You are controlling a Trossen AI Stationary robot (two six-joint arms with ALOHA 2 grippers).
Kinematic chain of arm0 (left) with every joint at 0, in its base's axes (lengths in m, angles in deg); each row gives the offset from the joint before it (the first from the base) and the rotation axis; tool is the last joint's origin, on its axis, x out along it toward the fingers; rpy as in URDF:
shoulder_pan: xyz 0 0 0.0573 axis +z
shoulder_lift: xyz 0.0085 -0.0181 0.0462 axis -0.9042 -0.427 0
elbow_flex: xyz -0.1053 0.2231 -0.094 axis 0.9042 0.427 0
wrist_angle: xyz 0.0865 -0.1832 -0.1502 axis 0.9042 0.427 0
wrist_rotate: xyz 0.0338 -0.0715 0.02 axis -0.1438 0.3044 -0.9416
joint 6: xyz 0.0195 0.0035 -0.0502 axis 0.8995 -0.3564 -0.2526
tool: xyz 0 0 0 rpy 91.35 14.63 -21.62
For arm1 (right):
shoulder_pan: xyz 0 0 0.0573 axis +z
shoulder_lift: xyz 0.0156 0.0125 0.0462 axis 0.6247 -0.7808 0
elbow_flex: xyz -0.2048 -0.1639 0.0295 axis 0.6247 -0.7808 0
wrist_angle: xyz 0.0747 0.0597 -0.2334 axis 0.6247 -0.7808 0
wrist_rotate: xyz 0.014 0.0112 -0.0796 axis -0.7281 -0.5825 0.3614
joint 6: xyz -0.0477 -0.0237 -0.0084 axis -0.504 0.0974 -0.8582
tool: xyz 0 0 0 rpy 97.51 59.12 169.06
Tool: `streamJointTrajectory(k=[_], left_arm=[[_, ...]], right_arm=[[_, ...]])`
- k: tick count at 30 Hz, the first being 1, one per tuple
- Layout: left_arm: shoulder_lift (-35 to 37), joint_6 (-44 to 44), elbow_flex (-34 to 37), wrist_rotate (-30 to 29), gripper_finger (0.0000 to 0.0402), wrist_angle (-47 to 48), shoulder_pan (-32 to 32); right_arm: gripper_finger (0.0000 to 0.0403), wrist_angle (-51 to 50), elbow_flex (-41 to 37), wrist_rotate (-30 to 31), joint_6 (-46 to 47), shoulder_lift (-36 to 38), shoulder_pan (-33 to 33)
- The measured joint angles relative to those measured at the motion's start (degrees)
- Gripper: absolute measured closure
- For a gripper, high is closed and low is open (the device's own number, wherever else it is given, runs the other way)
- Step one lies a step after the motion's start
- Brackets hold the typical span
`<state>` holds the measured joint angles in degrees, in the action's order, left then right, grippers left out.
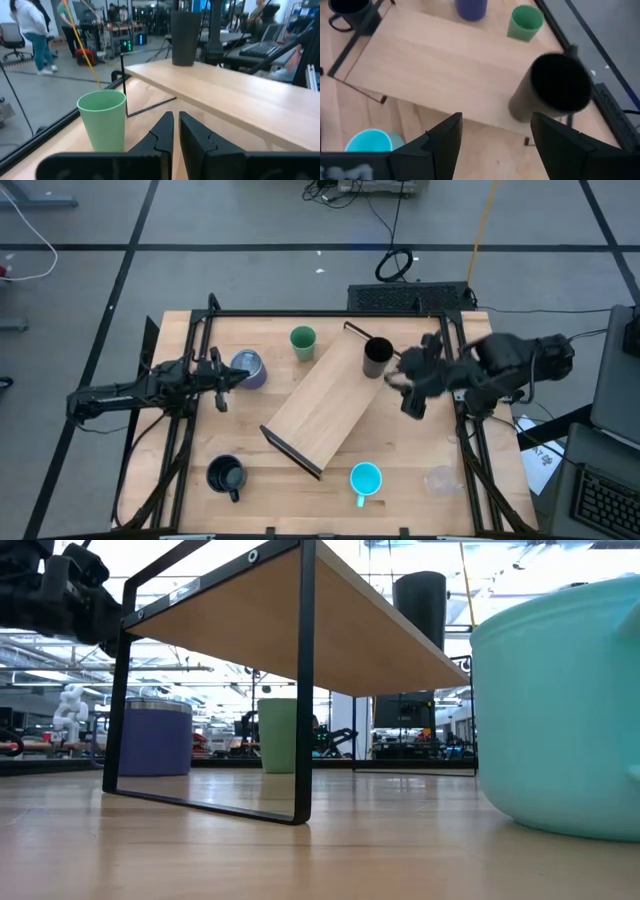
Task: Stack small to large cups/mugs on shelf
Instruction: Put the black cup on the shelf
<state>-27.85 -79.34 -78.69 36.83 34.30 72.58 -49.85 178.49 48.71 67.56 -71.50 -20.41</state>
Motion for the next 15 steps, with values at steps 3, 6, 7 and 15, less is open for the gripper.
streamJointTrajectory(k=[3,6,7,15], left_arm=[[-3.61,0.0,-2.27,-1.0,0.037,1.4,-0.02],[-8.15,0.59,-4.98,-1.53,0.037,1.45,-0.01],[-9.79,0.75,-6.1,-1.51,0.037,1.45,-0.01],[-24.98,3.36,-17.51,-1.51,0.037,4.2,-0.02]], right_arm=[[0.0177,4.13,-5.56,1.48,3.1,1.73,2.86],[0.0177,8.57,-11.36,2.86,4.93,3.7,5.46],[0.0177,10.08,-13.11,2.99,5.1,4.31,6.04],[0.0177,15.96,-24.06,3.22,8.87,8.98,8.85]])
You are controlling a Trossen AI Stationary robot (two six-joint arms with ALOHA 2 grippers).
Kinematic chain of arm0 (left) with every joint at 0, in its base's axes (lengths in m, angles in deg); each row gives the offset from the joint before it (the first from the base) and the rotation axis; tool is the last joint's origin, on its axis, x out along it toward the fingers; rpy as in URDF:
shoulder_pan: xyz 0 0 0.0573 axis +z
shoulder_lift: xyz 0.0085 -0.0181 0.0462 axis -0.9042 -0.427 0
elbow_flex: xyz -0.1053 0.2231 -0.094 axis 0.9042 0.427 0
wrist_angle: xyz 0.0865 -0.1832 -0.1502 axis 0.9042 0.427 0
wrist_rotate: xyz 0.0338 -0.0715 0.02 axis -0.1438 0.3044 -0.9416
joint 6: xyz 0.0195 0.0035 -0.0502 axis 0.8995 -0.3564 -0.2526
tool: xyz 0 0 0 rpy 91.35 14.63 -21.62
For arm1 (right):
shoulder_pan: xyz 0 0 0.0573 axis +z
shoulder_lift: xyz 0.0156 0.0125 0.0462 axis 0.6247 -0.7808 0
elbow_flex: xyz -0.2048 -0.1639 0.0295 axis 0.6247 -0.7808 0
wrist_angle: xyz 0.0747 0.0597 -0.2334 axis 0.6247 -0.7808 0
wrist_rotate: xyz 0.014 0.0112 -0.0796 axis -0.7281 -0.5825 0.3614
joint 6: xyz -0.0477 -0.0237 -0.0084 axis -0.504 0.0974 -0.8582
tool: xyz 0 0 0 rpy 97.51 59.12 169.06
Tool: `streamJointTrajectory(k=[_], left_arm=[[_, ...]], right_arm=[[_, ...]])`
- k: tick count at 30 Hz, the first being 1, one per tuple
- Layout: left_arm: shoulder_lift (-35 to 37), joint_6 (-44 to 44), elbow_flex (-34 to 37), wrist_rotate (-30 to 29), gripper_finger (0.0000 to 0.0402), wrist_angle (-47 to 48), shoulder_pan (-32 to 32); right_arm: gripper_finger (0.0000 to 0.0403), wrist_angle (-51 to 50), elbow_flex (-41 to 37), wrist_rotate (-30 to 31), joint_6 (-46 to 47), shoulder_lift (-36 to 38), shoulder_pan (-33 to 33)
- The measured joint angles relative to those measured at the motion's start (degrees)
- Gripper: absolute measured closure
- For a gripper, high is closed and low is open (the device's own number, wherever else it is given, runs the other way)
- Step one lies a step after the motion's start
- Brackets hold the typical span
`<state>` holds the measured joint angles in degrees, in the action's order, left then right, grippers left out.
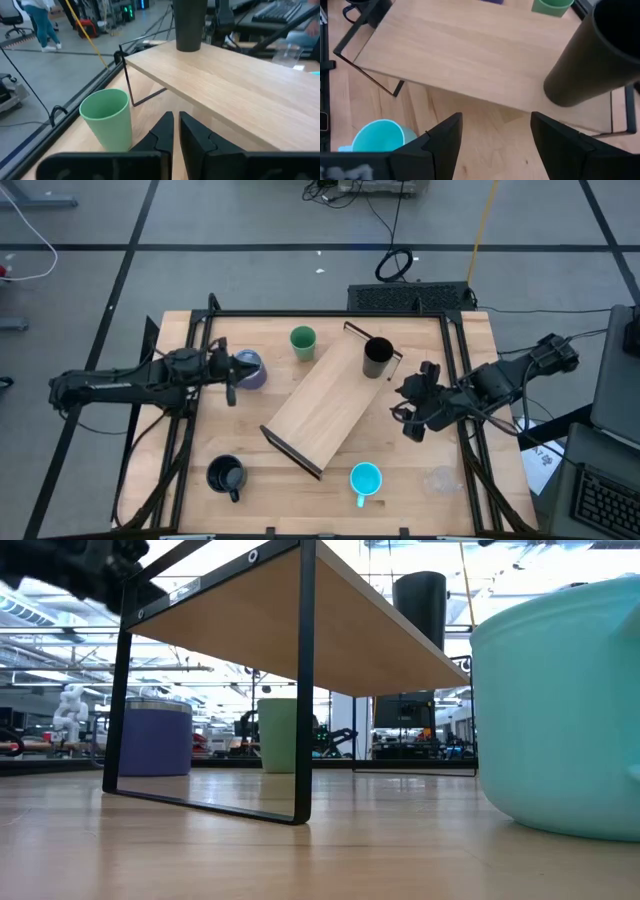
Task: Stack small to large cups/mugs on shelf
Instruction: Put the black cup on the shelf
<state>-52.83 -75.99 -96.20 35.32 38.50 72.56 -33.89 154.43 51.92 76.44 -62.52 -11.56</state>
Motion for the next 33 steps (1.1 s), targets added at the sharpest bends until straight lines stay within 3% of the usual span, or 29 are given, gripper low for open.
streamJointTrajectory(k=[23,33], left_arm=[[-40.43,14.16,-30.61,2.08,0.0371,-1.23,0.02],[-56.96,20.06,-45.26,9.22,0.0371,-1.89,0.56]], right_arm=[[0.0177,6.55,-19.42,0.74,7.06,4.73,3.03],[0.0177,9.36,-23.5,5.57,6.45,5.93,3.03]])
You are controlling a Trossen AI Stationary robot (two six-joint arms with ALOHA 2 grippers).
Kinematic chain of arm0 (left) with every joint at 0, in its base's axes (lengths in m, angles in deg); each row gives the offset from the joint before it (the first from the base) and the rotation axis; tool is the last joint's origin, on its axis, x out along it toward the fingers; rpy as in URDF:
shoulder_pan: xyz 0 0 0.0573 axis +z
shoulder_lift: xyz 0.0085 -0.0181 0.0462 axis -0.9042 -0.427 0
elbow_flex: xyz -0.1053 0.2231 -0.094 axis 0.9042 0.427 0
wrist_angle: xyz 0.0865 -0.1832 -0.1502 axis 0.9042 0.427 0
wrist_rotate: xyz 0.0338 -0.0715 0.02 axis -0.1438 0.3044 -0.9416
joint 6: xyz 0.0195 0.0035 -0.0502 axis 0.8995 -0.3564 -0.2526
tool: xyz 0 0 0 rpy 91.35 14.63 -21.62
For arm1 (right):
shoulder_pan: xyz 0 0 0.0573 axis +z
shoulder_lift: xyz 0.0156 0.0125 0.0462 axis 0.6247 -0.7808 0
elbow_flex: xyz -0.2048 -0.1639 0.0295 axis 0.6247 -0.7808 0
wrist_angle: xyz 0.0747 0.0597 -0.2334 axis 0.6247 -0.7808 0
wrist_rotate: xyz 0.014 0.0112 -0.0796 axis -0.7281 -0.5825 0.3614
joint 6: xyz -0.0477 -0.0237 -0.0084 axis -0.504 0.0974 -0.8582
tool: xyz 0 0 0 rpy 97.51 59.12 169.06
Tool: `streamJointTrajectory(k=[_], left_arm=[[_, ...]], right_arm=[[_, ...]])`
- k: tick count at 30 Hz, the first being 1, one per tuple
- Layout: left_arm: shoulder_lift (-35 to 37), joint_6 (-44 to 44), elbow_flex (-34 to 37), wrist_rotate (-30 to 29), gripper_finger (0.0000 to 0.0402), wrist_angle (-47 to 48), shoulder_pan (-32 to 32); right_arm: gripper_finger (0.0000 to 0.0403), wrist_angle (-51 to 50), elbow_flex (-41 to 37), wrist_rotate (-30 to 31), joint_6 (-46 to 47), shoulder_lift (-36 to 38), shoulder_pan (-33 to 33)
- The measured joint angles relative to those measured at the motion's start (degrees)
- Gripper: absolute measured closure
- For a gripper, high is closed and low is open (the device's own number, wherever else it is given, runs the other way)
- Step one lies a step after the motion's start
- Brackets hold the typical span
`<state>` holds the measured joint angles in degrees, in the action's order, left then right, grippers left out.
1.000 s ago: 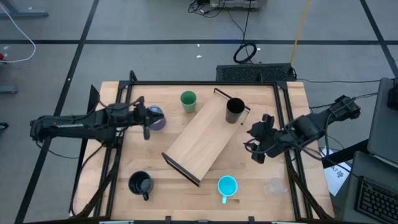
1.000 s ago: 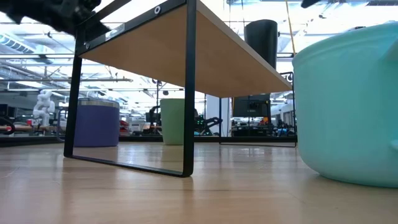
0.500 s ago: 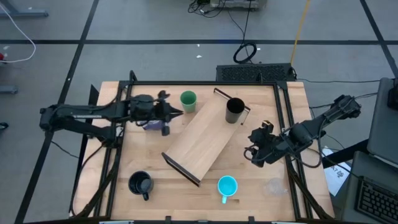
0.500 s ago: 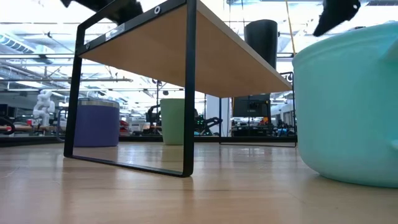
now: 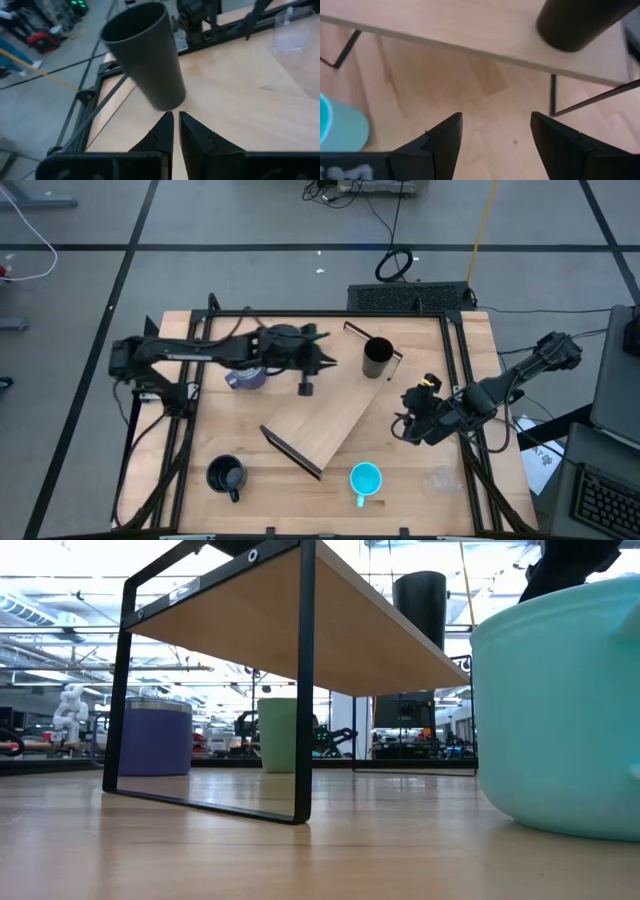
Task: Stack small to large cups/mugs on shelf
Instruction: Put the black cup on the shelf
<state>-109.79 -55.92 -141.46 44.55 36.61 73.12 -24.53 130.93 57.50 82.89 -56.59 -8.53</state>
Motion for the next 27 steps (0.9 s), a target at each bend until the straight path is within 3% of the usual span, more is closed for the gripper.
streamJointTrajectory(k=[12,20,27], left_arm=[[-12.15,-0.33,-8.07,5.49,0.037,-1.71,3.26],[-15.17,-1.86,-8.16,5.44,0.037,-6.86,3.26],[-15.06,-2.78,-8.16,5.44,0.037,-8.85,3.26]], right_arm=[[0.0177,2.55,-5.03,10.32,-4.56,5.6,0.0],[0.0177,14.06,-10.43,12.87,-11.35,10.09,-0.02],[0.0177,17.15,-10.59,13.57,-15.02,11.4,-0.02]])
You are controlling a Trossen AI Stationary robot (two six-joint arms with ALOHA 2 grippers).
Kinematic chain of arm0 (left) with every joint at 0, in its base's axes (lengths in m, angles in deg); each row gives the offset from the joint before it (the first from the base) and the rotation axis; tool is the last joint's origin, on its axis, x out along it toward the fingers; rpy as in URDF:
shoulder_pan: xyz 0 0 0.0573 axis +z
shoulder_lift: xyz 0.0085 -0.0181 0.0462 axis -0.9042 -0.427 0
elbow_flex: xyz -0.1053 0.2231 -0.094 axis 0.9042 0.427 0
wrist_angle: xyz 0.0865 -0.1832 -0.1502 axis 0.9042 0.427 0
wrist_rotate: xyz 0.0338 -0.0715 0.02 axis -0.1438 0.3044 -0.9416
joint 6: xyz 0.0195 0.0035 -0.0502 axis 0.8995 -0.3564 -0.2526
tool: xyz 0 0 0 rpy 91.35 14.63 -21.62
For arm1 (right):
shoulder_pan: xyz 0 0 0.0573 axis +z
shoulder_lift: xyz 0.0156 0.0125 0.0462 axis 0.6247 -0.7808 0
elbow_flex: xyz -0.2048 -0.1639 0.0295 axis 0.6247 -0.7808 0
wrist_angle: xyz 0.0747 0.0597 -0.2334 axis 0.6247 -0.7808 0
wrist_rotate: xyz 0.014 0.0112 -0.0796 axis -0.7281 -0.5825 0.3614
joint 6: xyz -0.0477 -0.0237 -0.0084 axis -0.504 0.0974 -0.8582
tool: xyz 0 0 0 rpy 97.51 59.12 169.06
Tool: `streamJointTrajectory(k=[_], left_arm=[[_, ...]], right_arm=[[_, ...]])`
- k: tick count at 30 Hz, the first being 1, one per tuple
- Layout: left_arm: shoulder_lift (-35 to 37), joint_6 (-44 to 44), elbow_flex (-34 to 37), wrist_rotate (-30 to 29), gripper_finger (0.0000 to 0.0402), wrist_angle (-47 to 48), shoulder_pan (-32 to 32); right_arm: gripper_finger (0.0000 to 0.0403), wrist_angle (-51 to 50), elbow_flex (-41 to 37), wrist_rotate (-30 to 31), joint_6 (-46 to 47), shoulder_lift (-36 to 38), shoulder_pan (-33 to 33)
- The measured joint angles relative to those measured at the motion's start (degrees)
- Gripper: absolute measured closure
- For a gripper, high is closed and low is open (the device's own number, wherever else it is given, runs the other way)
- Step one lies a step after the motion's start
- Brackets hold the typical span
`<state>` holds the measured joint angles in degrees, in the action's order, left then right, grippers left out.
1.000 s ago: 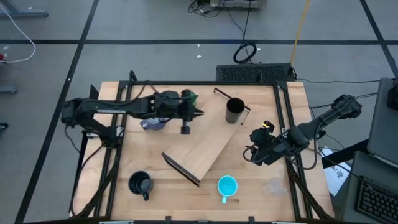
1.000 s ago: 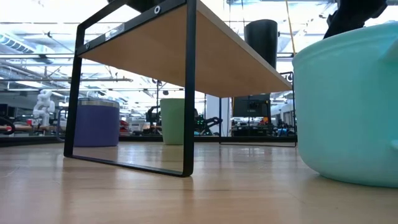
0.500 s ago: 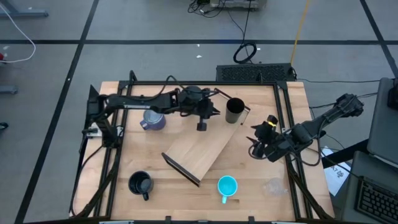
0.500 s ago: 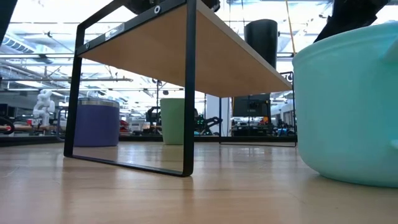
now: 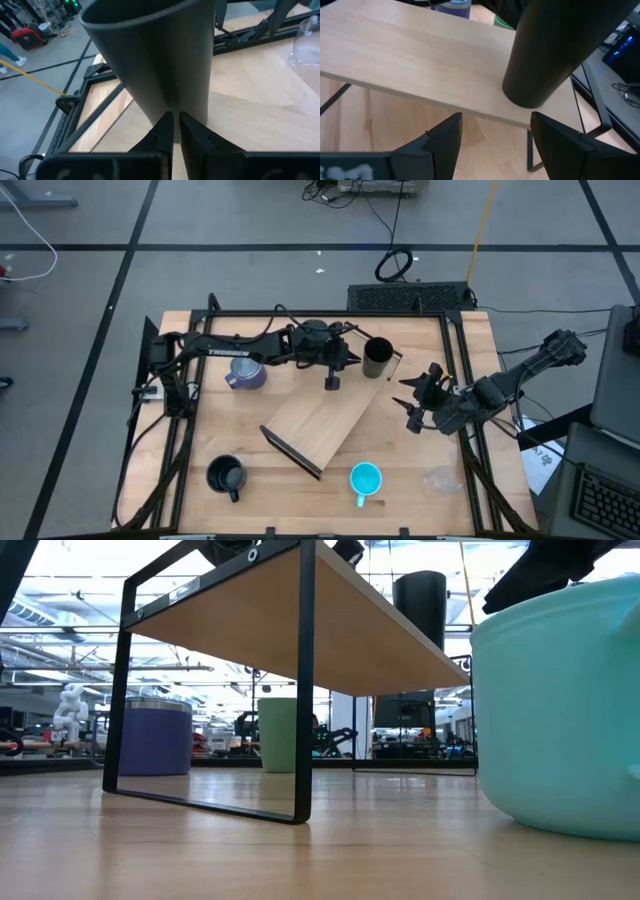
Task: Stack small to large cups/mugs on shelf
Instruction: Put the black cup on the shelf
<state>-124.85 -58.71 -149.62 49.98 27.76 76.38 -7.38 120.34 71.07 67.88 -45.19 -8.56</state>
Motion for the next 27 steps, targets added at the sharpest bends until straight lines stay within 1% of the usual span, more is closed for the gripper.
streamJointTrajectory(k=[9,27], left_arm=[[0.0,-0.03,0.0,-0.02,0.0371,-1.47,0.0],[0.0,-0.29,0.0,0.44,0.0371,-2.99,0.0]], right_arm=[[0.0177,3.0,0.0,0.12,-2.86,0.3,0.0],[0.0177,3.04,0.0,0.1,-3.13,0.3,0.0]])
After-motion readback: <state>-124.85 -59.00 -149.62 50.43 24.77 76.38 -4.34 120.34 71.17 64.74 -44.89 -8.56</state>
